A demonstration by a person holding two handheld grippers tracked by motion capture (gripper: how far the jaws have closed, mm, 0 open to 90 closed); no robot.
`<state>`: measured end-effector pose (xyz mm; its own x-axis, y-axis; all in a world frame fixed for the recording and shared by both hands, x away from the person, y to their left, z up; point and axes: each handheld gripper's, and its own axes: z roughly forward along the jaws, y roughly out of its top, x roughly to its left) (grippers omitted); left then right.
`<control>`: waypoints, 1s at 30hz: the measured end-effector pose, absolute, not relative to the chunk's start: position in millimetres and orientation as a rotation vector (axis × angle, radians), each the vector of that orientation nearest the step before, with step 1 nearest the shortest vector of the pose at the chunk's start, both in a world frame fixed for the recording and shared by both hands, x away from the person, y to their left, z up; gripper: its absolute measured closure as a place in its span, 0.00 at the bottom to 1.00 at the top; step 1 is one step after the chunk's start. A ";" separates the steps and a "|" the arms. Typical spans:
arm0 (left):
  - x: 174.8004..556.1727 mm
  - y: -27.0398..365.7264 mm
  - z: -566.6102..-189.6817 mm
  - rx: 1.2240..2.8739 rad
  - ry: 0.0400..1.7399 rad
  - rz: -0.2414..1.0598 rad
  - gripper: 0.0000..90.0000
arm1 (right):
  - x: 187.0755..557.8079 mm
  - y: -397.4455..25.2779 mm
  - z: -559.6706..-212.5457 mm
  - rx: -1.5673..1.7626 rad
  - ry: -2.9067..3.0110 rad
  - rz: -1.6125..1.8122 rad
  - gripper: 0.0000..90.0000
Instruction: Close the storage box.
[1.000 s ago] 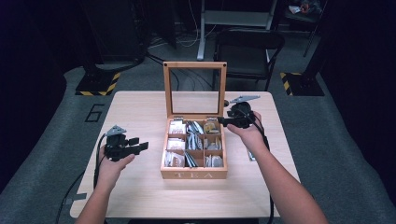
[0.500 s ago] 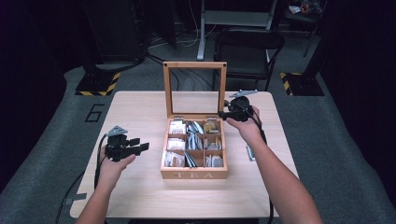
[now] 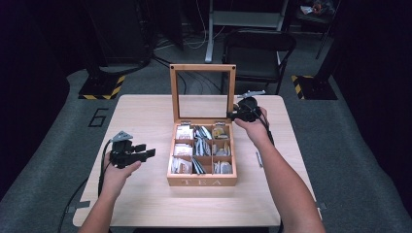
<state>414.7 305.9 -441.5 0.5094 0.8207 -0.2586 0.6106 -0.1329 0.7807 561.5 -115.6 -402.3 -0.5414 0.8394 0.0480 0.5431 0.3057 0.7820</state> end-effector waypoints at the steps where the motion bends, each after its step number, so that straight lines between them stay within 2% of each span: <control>1: 415.1 306.1 -441.8 1.842 1.188 0.294 0.50 | 562.5 -115.2 -403.5 1.252 2.208 1.103 0.54; 5: 415.7 306.4 -442.0 1.848 1.186 0.295 0.50 | 566.9 -116.3 -407.4 1.256 2.201 1.110 0.55; 11: 415.0 305.4 -441.7 1.844 1.185 0.297 0.51 | 572.8 -110.8 -414.1 1.240 2.204 1.106 0.62; 23: 414.5 304.5 -442.3 1.845 1.184 0.294 0.51 | 586.6 -107.2 -412.9 1.263 2.188 1.092 0.70; 30: 415.1 304.3 -443.0 1.842 1.184 0.292 0.51 | 592.3 -109.4 -411.8 1.252 2.221 1.112 0.69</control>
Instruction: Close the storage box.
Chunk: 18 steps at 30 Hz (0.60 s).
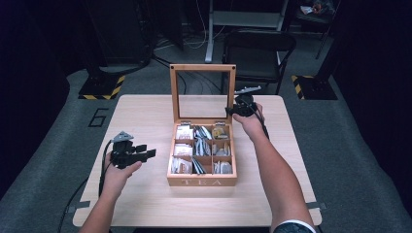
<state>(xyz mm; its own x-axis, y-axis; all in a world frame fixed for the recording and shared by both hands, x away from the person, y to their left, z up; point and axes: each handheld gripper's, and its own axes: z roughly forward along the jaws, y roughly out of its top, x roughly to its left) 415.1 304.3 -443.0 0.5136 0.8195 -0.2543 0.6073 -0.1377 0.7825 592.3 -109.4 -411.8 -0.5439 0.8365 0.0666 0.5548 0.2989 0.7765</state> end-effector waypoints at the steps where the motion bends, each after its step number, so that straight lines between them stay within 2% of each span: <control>1: 415.3 304.2 -443.2 1.845 1.185 0.290 0.51 | 592.9 -109.4 -411.8 1.245 2.221 1.113 0.69; 18: 421.6 292.3 -448.6 1.861 1.186 0.258 0.51 | 588.5 -114.9 -409.7 1.293 2.213 1.177 0.73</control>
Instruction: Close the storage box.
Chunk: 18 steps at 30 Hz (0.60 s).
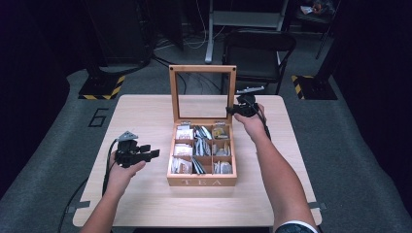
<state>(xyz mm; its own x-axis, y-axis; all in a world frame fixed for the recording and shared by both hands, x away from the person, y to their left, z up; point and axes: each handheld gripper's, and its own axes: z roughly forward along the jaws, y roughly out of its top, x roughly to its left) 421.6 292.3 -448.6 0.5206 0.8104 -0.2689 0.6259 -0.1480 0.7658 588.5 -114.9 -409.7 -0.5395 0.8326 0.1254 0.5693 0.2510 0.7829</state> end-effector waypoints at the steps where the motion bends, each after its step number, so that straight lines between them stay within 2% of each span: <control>1: 423.0 291.2 -448.5 1.857 1.187 0.251 0.51 | 586.8 -114.2 -408.2 1.285 2.218 1.168 0.73; 11: 433.5 284.9 -445.8 1.862 1.172 0.264 0.52 | 575.3 -114.8 -409.0 1.201 2.202 1.164 0.73; 18: 448.2 277.2 -429.0 1.874 1.146 0.288 0.53 | 569.4 -113.5 -408.7 1.177 2.194 1.164 0.73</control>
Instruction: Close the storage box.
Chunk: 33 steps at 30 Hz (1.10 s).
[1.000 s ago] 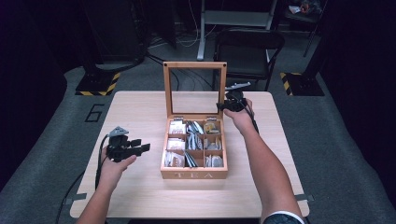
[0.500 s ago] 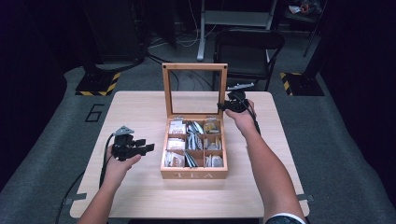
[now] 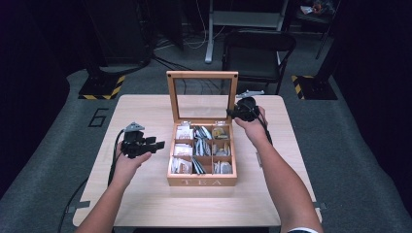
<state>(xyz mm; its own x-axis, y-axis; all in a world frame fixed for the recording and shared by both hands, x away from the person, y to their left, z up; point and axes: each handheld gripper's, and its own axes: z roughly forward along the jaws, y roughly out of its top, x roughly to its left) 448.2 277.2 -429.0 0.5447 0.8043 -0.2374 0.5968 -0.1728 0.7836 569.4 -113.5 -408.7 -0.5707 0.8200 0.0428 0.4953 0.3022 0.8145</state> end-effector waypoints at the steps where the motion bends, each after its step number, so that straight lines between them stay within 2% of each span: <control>1: 451.1 276.8 -426.4 1.879 1.138 0.285 0.53 | 569.2 -113.5 -408.6 1.173 2.194 1.162 0.73; 18: 497.2 253.8 -386.1 1.874 1.081 0.325 0.56 | 561.2 -113.6 -407.8 1.128 2.201 1.146 0.72; 33: 513.1 239.9 -365.7 1.873 1.045 0.376 0.57 | 556.1 -114.2 -408.3 1.131 2.200 1.157 0.72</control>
<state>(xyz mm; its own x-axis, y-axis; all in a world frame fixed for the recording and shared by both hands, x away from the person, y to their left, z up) 513.1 239.9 -365.7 0.5912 0.7903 -0.1610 0.5062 -0.2082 0.8369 556.1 -114.2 -408.3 -0.5883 0.8085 0.0145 0.4701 0.3274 0.8196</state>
